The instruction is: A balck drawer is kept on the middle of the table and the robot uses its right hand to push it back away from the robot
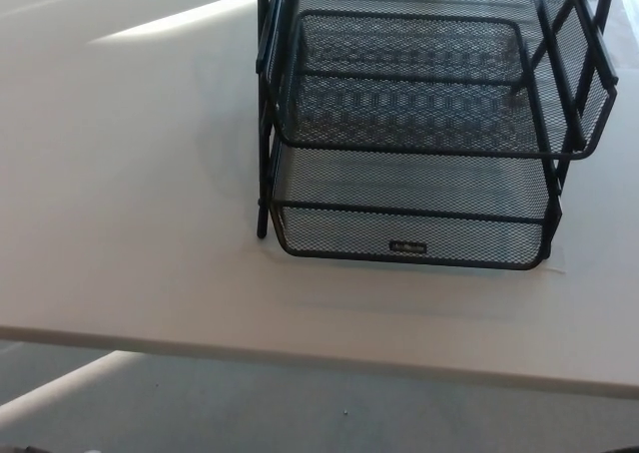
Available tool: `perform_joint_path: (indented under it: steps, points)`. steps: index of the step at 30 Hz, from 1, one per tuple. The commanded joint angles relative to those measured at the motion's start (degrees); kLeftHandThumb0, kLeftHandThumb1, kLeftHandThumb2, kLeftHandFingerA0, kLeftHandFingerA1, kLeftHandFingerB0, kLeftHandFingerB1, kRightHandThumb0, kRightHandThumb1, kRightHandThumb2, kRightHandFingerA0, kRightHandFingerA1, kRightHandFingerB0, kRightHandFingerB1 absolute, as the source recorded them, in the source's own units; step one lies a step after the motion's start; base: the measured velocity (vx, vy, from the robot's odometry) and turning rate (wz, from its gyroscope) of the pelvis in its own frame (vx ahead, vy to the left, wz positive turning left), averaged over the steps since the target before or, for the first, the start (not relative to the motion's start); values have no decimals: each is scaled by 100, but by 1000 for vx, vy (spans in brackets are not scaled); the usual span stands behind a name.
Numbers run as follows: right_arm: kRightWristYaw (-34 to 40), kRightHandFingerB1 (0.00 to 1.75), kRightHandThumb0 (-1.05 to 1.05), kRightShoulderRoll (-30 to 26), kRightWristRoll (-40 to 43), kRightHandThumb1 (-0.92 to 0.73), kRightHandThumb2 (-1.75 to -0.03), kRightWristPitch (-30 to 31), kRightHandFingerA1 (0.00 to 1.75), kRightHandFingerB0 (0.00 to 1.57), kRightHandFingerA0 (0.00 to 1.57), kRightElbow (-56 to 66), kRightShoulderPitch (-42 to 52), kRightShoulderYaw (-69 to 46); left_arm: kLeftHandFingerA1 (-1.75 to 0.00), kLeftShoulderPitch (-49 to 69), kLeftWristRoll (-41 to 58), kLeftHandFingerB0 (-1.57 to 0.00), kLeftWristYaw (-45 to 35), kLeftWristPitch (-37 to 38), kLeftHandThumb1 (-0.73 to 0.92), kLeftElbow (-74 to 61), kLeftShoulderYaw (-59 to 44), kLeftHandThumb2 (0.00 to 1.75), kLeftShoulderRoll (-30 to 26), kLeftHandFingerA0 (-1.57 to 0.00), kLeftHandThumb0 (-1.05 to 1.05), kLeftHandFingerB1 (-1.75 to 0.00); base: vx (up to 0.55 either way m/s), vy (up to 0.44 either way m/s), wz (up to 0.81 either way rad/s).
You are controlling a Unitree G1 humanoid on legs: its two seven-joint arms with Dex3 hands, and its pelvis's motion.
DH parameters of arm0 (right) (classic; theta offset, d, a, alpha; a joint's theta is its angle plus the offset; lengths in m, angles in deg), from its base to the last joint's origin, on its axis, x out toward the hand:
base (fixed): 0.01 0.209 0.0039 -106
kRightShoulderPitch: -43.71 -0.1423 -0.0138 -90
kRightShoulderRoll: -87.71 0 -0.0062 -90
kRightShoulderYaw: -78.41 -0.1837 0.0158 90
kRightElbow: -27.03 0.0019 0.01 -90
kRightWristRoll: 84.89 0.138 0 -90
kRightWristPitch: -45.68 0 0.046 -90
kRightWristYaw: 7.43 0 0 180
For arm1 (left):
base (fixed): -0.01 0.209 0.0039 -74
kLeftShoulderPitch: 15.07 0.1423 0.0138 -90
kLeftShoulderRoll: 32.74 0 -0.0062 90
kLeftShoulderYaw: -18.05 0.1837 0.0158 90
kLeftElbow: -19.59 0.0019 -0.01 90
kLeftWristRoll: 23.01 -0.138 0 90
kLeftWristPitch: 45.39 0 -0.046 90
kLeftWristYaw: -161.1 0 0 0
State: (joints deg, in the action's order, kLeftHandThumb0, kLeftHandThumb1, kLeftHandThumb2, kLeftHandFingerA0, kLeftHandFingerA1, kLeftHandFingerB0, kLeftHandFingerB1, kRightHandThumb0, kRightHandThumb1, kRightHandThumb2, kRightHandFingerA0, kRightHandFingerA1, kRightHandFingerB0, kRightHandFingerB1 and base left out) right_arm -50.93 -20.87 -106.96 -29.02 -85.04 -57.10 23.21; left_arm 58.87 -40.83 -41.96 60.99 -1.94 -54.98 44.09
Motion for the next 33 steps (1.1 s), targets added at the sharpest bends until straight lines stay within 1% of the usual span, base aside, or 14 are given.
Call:
perform_joint_path:
  steps: [1,4,5,8,9,10,14,18,21,22,24,29,31,33]
  points:
    - [1717,42,-41,700,-568,-79,-63,-151,45,51,56,-2064,-238,51,-40,125,12,-32,-35,90,71,45,-93,62,-113,-49,-55,-33,0,0,0]
    - [1696,41,-43,840,-416,-77,-63,-145,44,47,52,-2688,-397,-56,-40,136,0,-32,-21,115,71,56,-86,62,-122,-49,-56,-33,0,0,0]
    - [1722,40,-44,871,-386,-77,-63,-193,43,47,53,-2850,-436,-85,-40,137,3,-33,-25,118,75,52,-87,63,-125,-51,-54,-33,0,0,0]
    - [1798,40,-44,936,-326,-77,-63,-340,43,47,53,-3171,-514,-146,-40,149,13,-32,-30,118,71,37,-95,63,-125,-51,-55,-33,0,0,0]
    - [1857,41,-45,970,-301,-75,-62,-436,44,49,57,-3339,-544,-168,-40,150,12,-32,-29,117,71,27,-93,62,-120,-49,-55,-33,0,0,0]
    - [1870,41,-46,974,-317,-78,-63,-517,44,53,61,-3411,-561,-146,-40,142,12,-33,-33,118,72,21,-91,62,-114,-49,-55,-33,0,0,0]
    - [1902,41,-46,1030,-338,-78,-63,-705,45,51,62,-3685,-651,-117,-40,115,11,-32,-32,96,71,34,-98,62,-95,-50,-54,-33,0,0,0]
    - [1963,40,-46,1180,-332,-78,-63,-715,45,47,58,-4099,-805,-183,-40,89,-43,-35,2,83,74,57,-76,62,-89,-52,-54,-33,0,0,0]
    - [2000,40,-46,1232,-312,-77,-62,-754,45,47,57,-4260,-861,-279,-39,90,-37,-35,-16,99,74,49,-86,62,-91,-51,-54,-33,0,0,0]
    - [2022,39,-46,1237,-308,-77,-63,-816,44,45,54,-4323,-869,-312,-39,83,-51,-33,-26,107,72,56,-73,63,-96,-48,-56,-33,0,0,0]
    - [2031,39,-47,1252,-317,-76,-64,-882,44,43,54,-4401,-889,-345,-39,73,-64,-33,-16,88,71,66,-67,63,-95,-49,-56,-33,0,0,0]
    - [2021,39,-48,1280,-353,-76,-63,-958,44,44,55,-4539,-951,-400,-39,70,-87,-33,10,67,72,54,-52,63,-99,-49,-56,-33,0,0,0]
    - [2074,39,-45,1300,-353,-77,-61,-979,45,47,59,-4596,-969,-443,-39,79,-53,-35,10,94,74,58,-84,62,-96,-52,-55,-33,0,0,0]
    - [2069,40,-46,1292,-375,-75,-62,-1023,45,46,58,-4605,-969,-447,-39,81,-60,-34,4,96,75,50,-78,63,-99,-51,-55,-33,0,0,0]
